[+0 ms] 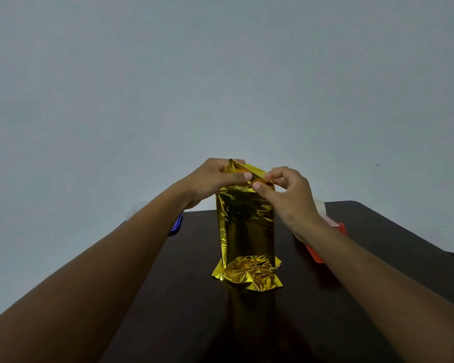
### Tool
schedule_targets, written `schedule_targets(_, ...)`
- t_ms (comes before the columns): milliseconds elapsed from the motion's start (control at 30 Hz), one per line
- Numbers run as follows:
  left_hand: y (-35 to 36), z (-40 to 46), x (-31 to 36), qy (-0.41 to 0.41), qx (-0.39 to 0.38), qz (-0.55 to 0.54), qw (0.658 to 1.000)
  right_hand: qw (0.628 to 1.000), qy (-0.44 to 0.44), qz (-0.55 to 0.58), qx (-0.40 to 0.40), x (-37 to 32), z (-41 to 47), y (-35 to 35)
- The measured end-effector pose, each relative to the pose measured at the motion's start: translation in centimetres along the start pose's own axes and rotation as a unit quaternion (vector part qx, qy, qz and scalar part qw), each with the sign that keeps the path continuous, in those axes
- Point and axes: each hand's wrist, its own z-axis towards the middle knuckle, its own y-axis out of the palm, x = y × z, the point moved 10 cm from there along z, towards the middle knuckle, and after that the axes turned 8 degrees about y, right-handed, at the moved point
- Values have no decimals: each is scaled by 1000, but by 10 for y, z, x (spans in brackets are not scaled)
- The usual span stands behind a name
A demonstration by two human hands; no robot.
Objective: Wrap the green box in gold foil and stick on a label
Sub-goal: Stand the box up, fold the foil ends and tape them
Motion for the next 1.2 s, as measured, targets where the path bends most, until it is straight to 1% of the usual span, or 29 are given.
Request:
schedule_targets(167,0,-1,-2,-15,22,-23,999,1000,12,28,-5,0,3,0)
schedule_targets(333,3,-2,1,-17,12,-6,1000,996,47,47,-55,6,7,7)
schedule_targets(433,2,-2,5,-6,25,13,1000,993,48,56,-88,1,9,9)
schedule_targets(600,4,0,5,12,20,23,999,991,57,21,-123,-2,20,10)
schedule_targets(667,5,2,4,14,20,28,999,987,79,11,-138,1,26,11)
schedule_targets(800,5,4,4,21,26,34,999,971,132,18,-199,9,30,19)
schedule_targets(900,2,3,2,23,37,33,998,969,151,37,-194,15,32,21)
schedule_targets(967,-7,6,-2,24,68,43,996,963,176,68,-191,21,32,24)
schedule_targets(1000,-10,7,-7,10,82,43,996,960,186,80,-193,23,32,25)
schedule_targets(1033,-12,8,-14,-20,90,38,995,957,196,92,-193,26,33,26)
schedule_targets(1133,-11,6,-45,-143,83,-8,986,949,225,111,-191,30,33,27)
schedule_targets(1167,-9,5,-50,-165,74,-22,983,947,232,108,-196,30,32,29)
schedule_targets(1200,-8,5,-52,-170,69,-33,982,943,237,103,-208,30,31,32)
